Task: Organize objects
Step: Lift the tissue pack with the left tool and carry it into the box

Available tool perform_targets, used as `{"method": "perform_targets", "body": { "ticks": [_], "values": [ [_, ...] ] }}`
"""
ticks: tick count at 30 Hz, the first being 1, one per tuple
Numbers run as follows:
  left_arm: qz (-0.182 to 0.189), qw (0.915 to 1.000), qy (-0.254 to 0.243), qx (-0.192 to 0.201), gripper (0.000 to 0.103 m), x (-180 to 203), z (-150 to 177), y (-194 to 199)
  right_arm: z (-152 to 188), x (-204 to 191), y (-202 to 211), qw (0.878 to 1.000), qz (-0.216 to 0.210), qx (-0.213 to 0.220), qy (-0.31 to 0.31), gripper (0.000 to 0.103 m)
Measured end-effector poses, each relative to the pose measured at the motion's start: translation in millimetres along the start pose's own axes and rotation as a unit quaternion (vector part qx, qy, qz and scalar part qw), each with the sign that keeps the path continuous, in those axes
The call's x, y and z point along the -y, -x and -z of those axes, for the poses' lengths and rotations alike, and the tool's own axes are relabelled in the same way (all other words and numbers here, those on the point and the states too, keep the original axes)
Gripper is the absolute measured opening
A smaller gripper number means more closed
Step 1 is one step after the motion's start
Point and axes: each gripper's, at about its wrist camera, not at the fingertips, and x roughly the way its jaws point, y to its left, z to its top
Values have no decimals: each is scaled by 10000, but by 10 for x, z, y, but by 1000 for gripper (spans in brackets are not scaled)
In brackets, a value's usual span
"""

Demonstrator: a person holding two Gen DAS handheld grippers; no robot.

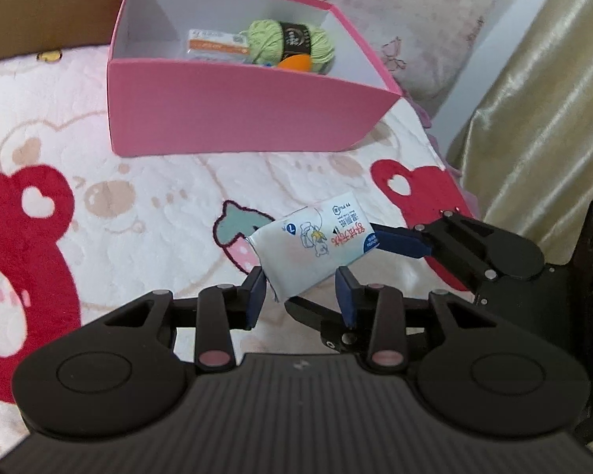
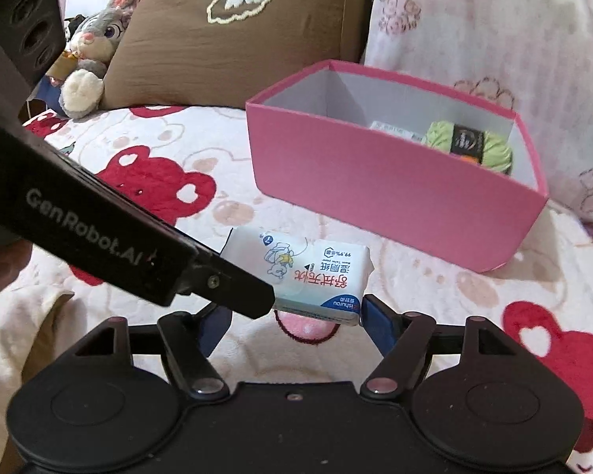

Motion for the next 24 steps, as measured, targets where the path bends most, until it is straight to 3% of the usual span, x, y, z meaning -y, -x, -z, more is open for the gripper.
{"method": "perform_targets", "body": {
  "ticks": [10,19,24],
  "values": [
    [115,9999,52,44,36,107,-80,345,-243,-197,328,9989,381,82,244,76],
    [97,9997,-16,204,36,155,-421,584,-566,-125,369,9987,399,170,269,76],
    [24,10000,-53,73,36,201,-698,692,-743,111,299,9995,-40,154,-275,72]
  ]
}}
